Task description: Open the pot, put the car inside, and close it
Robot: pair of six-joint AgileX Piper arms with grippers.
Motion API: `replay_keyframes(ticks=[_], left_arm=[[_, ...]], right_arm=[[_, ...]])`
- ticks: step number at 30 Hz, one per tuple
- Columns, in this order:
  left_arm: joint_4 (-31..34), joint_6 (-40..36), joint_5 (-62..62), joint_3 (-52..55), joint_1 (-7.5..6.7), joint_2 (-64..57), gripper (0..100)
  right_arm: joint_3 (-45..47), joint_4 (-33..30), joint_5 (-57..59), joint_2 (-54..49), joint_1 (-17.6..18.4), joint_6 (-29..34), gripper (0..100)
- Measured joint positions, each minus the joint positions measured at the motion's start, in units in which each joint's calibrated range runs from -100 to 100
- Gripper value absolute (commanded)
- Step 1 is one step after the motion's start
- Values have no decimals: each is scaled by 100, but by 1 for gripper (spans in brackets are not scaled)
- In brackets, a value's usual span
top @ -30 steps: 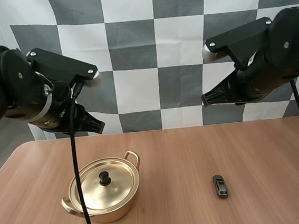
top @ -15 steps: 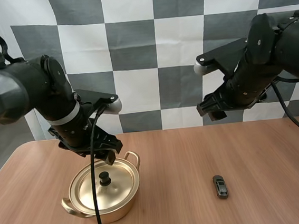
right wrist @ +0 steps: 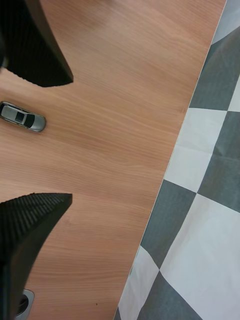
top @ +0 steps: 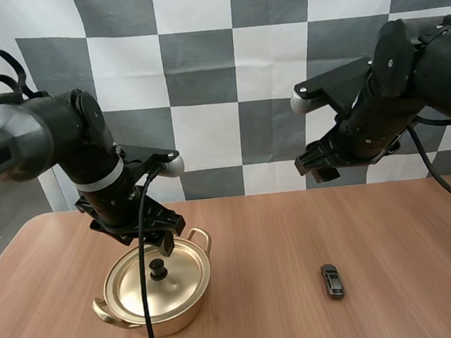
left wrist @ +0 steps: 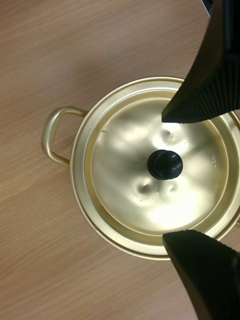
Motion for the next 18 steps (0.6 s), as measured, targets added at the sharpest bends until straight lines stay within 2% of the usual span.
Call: replay_keyframes(ticks=[18], left_arm=[[-76,-34,0,0,0,457,100]], right_arm=[[0,60,49,0,0,0,100]])
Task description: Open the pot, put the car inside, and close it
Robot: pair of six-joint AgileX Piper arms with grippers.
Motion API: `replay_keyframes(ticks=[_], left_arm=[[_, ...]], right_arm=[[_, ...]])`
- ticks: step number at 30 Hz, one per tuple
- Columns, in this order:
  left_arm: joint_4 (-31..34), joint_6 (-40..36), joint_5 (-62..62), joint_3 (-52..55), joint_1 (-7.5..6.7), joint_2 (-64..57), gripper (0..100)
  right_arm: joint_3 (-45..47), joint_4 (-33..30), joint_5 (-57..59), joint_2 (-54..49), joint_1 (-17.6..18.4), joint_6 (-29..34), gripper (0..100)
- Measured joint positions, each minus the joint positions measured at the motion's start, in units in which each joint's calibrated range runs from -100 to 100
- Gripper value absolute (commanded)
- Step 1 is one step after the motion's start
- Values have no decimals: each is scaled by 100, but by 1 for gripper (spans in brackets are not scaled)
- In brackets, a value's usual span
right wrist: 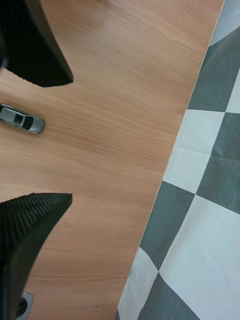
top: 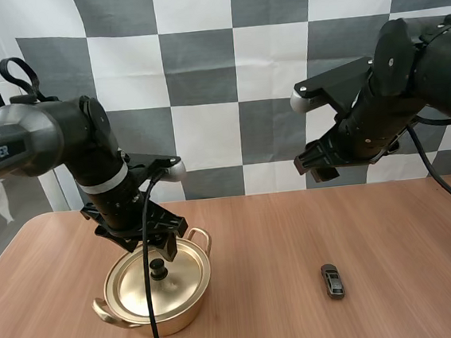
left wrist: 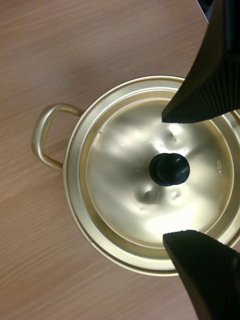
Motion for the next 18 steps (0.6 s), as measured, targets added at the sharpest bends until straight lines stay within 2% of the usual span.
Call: replay_keyframes(ticks=[8,18], left_arm=[[0,-13,-29,198,0,59,100],[51,-13,-739,654,0,59,100]], right_arm=[[0,33,-21,0,0,0,100],[0,112,-21,0,0,0,100]])
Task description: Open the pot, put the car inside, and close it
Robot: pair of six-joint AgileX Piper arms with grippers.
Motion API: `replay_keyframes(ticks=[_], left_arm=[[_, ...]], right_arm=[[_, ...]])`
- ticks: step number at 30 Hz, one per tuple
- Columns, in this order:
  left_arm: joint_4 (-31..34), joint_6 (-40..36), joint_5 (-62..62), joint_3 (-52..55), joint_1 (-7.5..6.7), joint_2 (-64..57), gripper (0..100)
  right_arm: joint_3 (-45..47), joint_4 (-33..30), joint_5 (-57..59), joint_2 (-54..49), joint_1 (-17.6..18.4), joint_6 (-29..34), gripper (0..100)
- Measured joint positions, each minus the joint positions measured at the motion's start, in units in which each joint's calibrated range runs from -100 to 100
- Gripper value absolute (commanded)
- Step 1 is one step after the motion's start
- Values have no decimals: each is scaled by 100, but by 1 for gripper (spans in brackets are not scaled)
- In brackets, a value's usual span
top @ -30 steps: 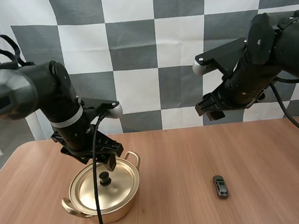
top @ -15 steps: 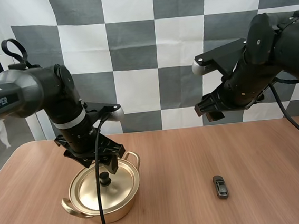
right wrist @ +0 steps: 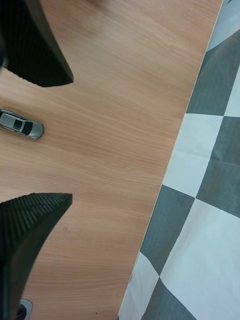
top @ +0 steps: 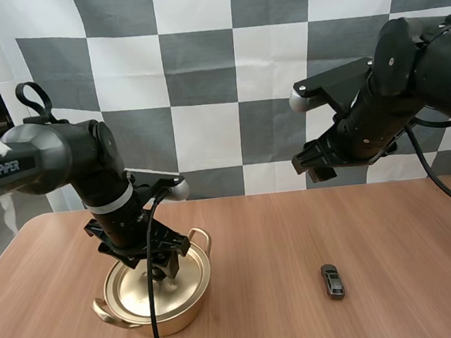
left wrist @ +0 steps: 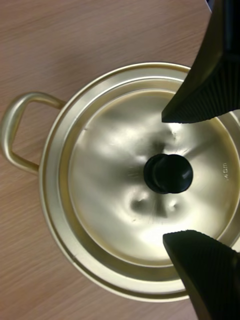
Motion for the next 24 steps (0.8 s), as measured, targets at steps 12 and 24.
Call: replay_keyframes(ticks=[12,24], left_arm=[[-37,0,-152,16,0,130,100],[-85,0,-235,16,0,306,100]], right_arm=[[0,55,75,0,0,0,100],[0,215,75,0,0,-66,100]])
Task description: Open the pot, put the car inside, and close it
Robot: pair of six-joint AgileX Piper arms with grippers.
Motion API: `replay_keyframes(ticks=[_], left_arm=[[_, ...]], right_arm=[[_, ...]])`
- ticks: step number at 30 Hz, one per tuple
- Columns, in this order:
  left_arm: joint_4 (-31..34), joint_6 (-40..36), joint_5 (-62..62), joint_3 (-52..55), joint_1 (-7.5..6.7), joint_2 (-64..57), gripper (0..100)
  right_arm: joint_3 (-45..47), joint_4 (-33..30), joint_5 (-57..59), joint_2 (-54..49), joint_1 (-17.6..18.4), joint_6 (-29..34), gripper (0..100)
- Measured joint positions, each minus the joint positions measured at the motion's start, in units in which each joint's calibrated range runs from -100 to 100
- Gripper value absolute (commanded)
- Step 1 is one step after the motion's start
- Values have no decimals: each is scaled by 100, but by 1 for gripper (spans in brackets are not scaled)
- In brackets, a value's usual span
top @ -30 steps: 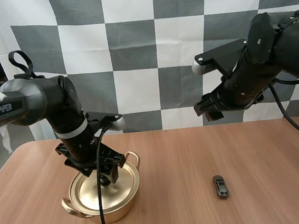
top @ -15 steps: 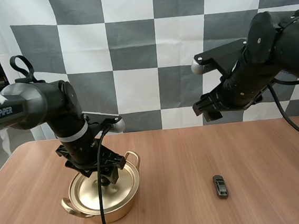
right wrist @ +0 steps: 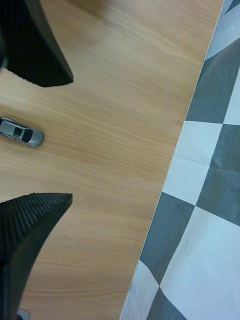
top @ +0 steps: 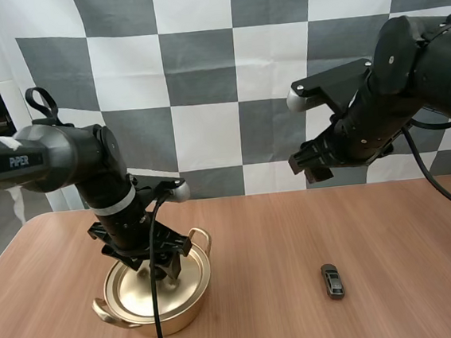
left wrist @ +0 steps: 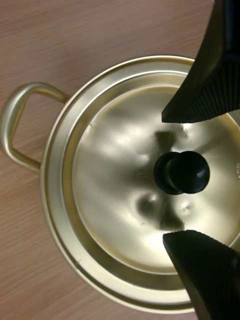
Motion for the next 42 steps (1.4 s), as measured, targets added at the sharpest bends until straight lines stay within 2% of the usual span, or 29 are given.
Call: replay_keyframes(ticks=[1,2,4,5,7,11,15,20,26,35,42], left_arm=[[-13,0,0,0,0,0,100],[-13,0,0,0,0,0,93],[-13,0,0,0,0,0,72],[-13,0,0,0,0,0,68],[-13,0,21,0,0,0,46],[-13,40,24,-13,0,0,26],[-13,40,24,-13,0,0,0],[-13,52,89,-72,0,0,0],[-13,52,780,-593,0,-238,0],[-13,66,979,-1884,0,-1100,0],[-13,148,856,-2997,0,-1587,0]], right_arm=[[0,10,0,0,0,0,100],[0,10,0,0,0,0,100],[0,10,0,0,0,-13,100],[0,10,0,0,0,-13,100],[0,10,0,0,0,-27,100],[0,10,0,0,0,-27,100],[0,10,0,0,0,-27,100],[0,-13,0,0,0,-34,100],[0,-157,59,0,0,-25,100],[13,-157,801,309,0,20,100],[13,-58,787,929,0,197,100]])
